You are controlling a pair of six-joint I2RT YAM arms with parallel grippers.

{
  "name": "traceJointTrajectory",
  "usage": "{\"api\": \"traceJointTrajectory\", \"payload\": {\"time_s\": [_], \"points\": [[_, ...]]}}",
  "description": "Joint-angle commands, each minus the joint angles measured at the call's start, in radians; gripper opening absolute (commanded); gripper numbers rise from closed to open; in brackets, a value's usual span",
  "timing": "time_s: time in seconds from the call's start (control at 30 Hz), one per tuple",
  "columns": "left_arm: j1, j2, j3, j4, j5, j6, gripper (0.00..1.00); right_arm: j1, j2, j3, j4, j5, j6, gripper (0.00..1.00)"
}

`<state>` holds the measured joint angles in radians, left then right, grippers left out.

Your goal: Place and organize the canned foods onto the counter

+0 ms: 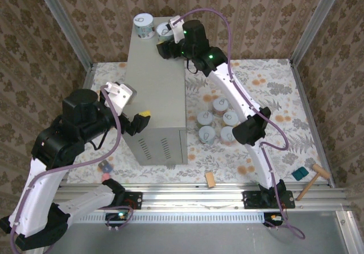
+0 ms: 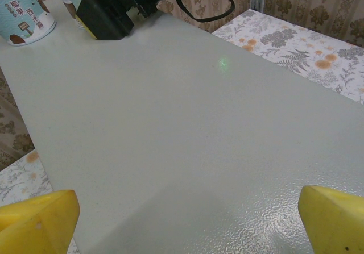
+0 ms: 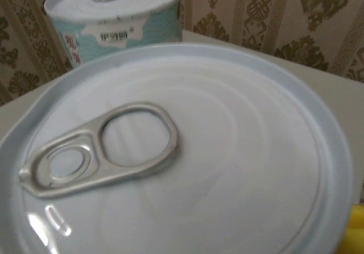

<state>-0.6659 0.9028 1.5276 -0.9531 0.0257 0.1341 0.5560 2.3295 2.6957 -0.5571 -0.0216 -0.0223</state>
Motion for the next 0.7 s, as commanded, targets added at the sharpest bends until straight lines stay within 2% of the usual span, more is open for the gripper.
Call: {"api": "traceJointTrajectory", "payload": {"time_s": [0.0, 0.23, 0.67], "points": [[0.006, -0.013, 0.003, -0.008, 0.004, -0.019, 1.00, -0.005, 0.012, 0.016, -0.042, 0.026, 0.010, 0.87], [0.007, -0.013, -0.009, 0.000, 0.007, -0.020, 1.00, 0.001, -0.002, -0.002, -0.069, 0.044, 0.002, 0.87], [0.007, -0.016, -0.017, 0.011, 0.017, -0.025, 1.00, 0.012, -0.103, -0.188, -0.017, 0.084, -0.010, 0.88]]}}
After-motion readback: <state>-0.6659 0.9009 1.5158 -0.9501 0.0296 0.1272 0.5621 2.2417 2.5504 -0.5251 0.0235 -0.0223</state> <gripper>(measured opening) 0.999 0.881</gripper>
